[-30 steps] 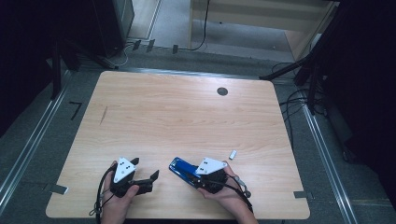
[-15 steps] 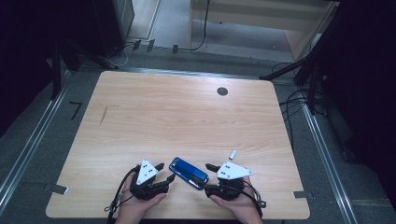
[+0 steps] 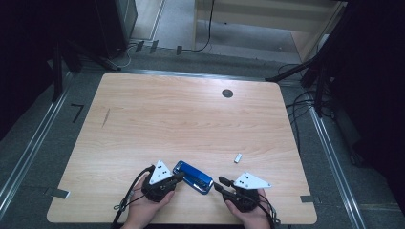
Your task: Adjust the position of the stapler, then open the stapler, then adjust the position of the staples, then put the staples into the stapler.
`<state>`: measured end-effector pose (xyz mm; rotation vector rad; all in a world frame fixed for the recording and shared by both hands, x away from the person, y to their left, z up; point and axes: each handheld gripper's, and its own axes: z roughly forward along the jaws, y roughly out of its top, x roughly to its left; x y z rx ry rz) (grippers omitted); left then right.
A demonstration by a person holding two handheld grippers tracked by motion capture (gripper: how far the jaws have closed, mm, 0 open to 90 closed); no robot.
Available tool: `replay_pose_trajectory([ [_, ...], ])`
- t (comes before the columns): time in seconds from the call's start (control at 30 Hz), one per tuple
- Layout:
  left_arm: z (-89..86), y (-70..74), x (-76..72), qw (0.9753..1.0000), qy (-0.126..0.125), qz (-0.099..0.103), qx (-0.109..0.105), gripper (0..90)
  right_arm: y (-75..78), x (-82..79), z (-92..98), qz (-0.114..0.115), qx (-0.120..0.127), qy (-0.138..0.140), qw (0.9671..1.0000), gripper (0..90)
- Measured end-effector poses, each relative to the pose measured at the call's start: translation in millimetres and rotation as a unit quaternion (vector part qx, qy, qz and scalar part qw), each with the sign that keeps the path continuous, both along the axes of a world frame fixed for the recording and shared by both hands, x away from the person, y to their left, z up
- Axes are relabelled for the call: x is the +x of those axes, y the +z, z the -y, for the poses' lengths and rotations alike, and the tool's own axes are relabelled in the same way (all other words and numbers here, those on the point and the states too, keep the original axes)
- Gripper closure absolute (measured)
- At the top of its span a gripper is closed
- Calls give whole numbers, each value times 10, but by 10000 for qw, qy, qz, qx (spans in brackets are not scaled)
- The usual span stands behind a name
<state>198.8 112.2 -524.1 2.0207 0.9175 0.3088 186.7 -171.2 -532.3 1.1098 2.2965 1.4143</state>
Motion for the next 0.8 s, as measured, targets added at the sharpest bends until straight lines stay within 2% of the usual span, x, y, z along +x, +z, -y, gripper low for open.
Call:
replay_pose_trajectory([
  [0.03, 39, -20, 0, 9999, -131, 26, 63, 900, -12, 6, -14, -4, -134, -153, 9998, 744],
  [0.07, 39, -20, 0, 9999, -131, 26, 63, 900, -12, 6, -14, -4, -134, -153, 9998, 744],
  [0.1, 58, -27, -1, 9998, -200, 40, 67, 900, -18, 8, -17, -24, -118, -127, 9998, 772],
  [0.13, 94, -52, -3, 9996, -264, 78, 84, 900, -31, 6, -36, -62, -110, 14, 9999, 816],
  [0.23, 103, -83, -2, 9995, -298, 73, 83, 900, -40, -9, -72, -71, -205, 144, 9997, 842],
  [0.33, 93, -87, 15, 9996, -263, 0, 54, 900, -59, -14, -129, -76, -295, 132, 9994, 857],
  [0.43, 102, -93, 33, 9996, -236, -96, 97, 900, -81, 7, -140, -175, -264, 95, 9995, 857],
  [0.8, 99, -96, 48, 9996, -221, -155, 69, 900, -66, -12, -154, -187, -265, 82, 9994, 877],
])
